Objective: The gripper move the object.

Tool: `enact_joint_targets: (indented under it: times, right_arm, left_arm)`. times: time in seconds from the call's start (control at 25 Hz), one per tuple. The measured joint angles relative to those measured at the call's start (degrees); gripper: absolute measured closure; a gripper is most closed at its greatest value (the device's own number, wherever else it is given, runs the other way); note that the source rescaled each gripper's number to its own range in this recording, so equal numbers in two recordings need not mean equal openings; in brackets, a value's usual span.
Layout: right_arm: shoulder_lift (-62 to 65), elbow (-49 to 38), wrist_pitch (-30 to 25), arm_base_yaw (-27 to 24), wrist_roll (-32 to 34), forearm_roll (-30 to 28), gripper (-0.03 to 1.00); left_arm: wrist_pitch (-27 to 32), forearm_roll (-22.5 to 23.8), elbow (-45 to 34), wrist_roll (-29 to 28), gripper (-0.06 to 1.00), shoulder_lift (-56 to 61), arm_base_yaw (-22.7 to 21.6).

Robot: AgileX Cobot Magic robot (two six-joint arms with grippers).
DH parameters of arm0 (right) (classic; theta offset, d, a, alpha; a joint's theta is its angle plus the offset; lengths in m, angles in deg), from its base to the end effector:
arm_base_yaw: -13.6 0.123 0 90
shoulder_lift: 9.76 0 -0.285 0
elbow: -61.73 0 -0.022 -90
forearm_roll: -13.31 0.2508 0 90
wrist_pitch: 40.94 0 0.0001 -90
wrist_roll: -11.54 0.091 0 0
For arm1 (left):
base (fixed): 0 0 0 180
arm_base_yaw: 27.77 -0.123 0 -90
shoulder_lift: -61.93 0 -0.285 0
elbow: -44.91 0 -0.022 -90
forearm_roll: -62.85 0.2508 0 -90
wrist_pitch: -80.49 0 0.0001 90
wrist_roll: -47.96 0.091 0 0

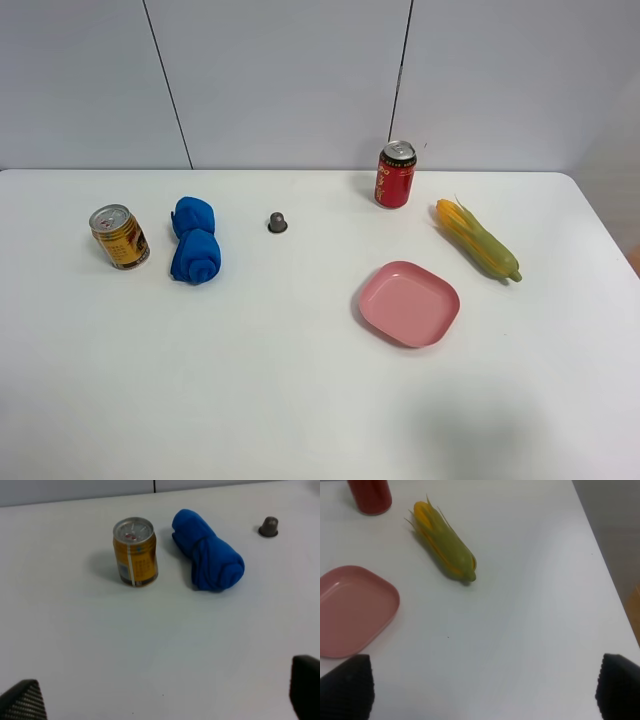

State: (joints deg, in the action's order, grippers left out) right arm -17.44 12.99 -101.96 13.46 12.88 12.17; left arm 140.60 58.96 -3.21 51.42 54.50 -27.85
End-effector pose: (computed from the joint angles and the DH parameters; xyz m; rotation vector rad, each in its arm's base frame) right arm -0.0050 -0.0016 0.2761 0.0274 2.0494 -0.0108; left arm -0.0064 -0.0054 0.2805 0.0627 2.0161 -0.0416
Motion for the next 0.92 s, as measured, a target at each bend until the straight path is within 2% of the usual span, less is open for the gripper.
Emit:
enact_joint_targets:
  times: [0.92]
  right_arm:
    - [0.0, 0.0, 0.0, 0.0, 0.0, 0.0, -0.03]
  left_arm:
    - [0.0, 0.0, 0.0, 0.0, -0.04, 0.0, 0.0]
